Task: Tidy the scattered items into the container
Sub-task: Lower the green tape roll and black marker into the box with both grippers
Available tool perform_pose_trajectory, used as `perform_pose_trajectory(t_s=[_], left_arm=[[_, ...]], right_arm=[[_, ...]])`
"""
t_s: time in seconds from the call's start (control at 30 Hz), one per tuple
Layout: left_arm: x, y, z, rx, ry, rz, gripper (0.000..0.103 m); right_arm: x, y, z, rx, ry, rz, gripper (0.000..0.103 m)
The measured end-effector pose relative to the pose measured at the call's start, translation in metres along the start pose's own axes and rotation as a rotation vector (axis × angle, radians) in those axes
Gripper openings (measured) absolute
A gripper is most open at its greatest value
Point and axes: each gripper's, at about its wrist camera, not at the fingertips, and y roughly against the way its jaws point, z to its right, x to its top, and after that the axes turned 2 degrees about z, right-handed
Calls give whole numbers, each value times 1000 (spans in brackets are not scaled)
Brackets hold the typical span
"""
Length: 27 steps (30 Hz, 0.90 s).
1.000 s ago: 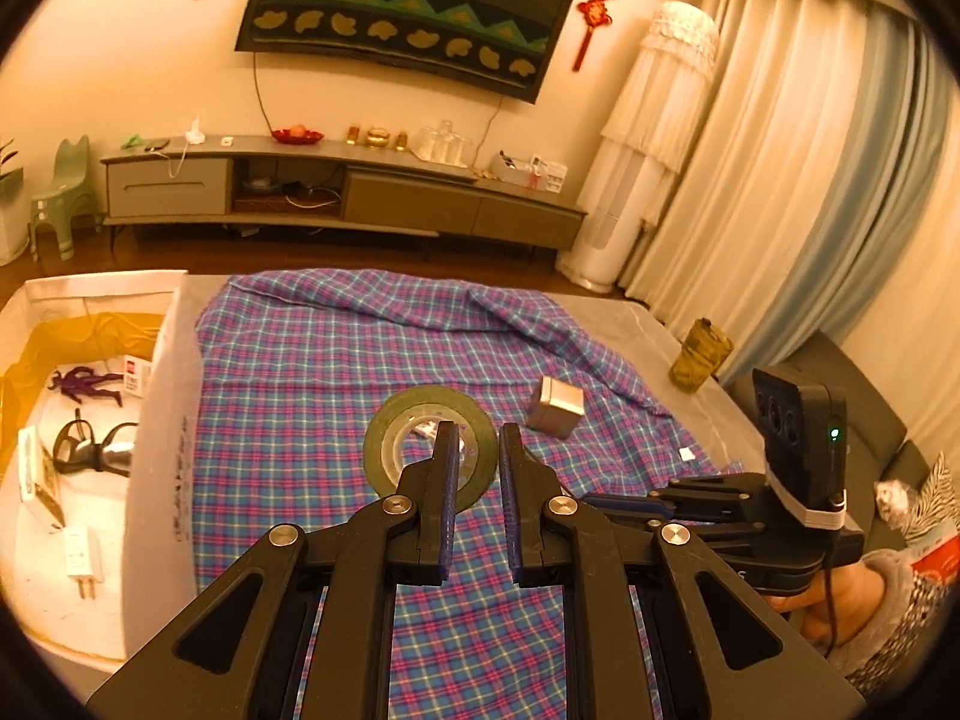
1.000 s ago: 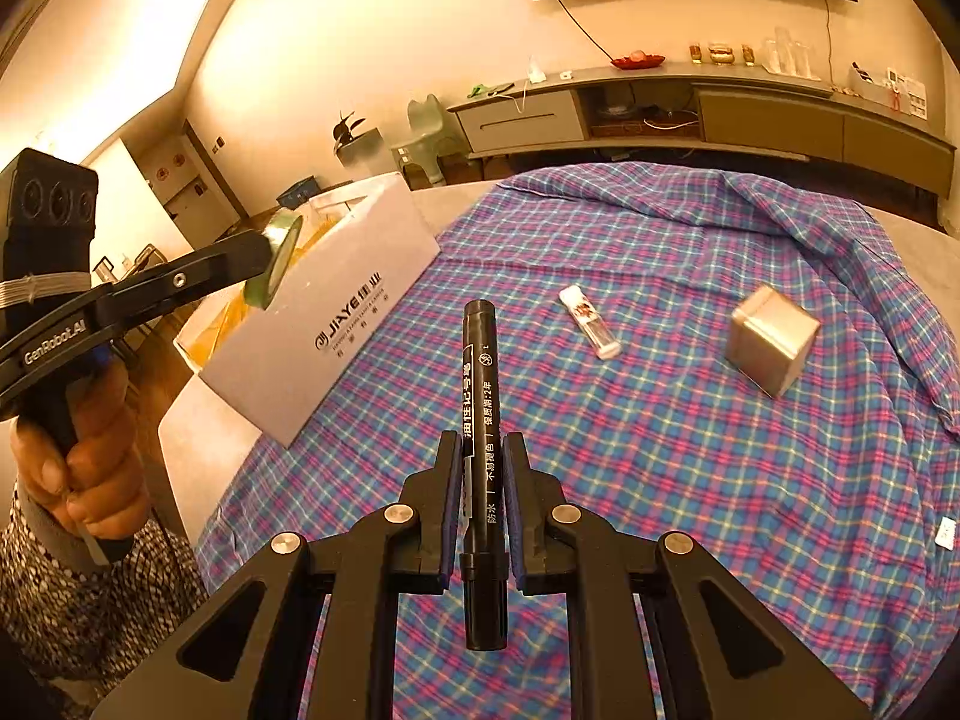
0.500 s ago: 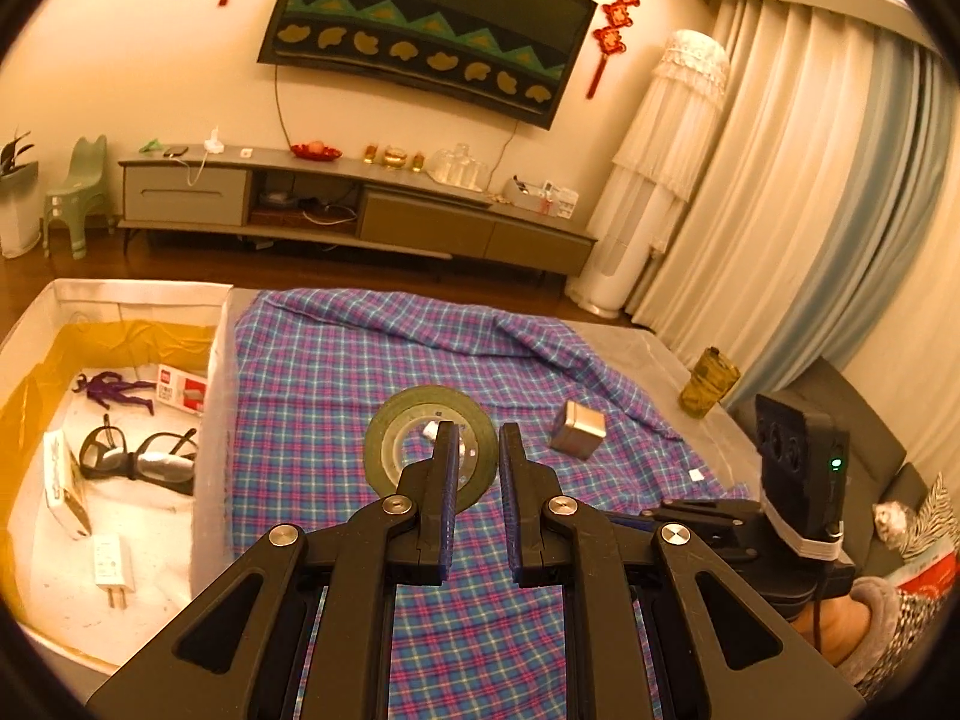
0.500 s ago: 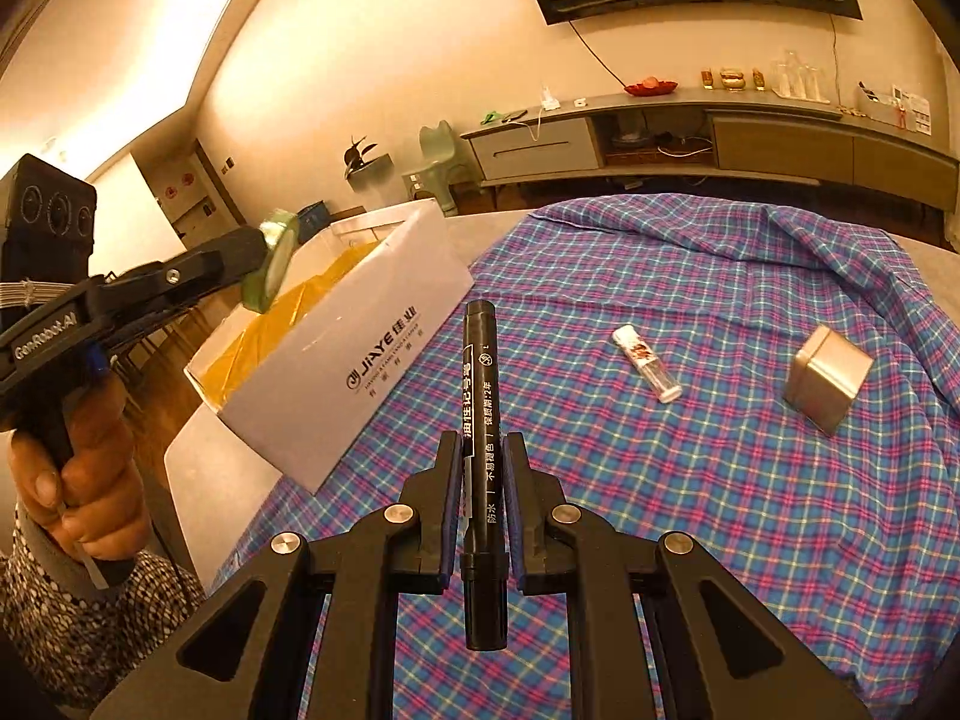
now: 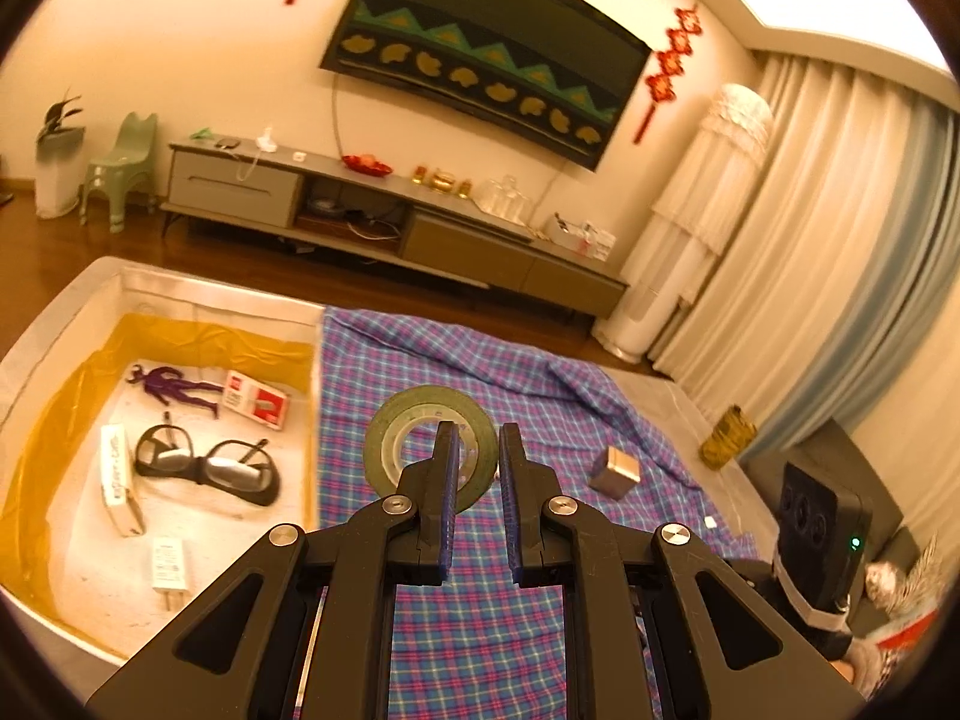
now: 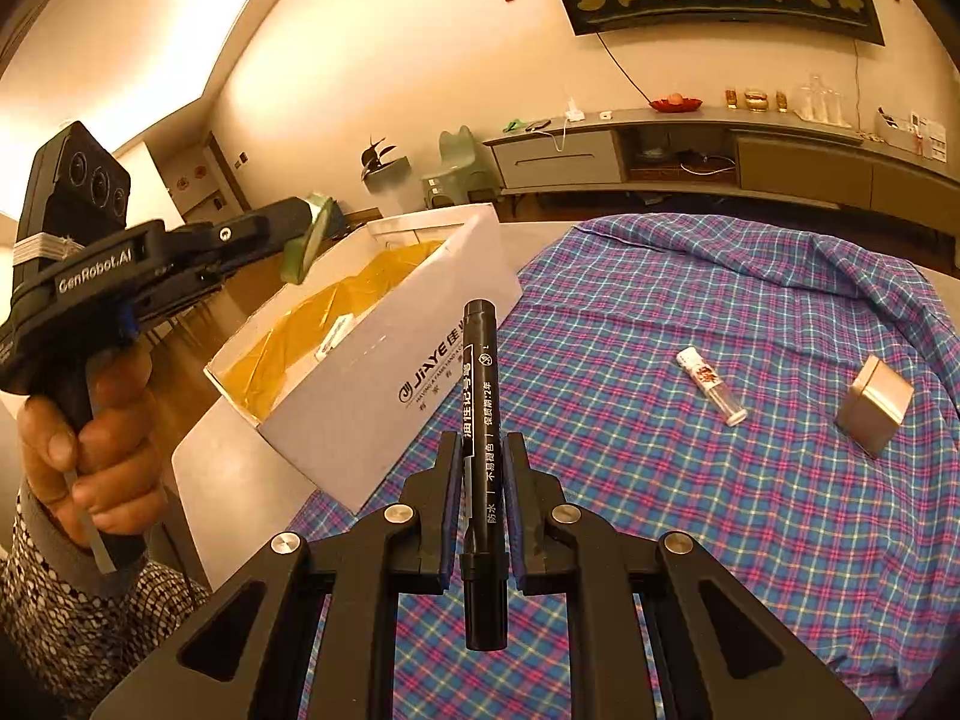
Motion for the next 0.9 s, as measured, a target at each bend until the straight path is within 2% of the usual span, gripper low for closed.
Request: perform_pose_trajectory(t_s=[0.4,0.67,0.9], left_arm=[[7,32,-49,19,92,53,13],[10,38,-86,24,177,74,13],[11,49,-124,44,256,88,13]], right_arm=[[33,-12,-56,43,55,43,15],[46,-24,-95,59,104,40,15],[58,-43,-113,84,97,17,15]])
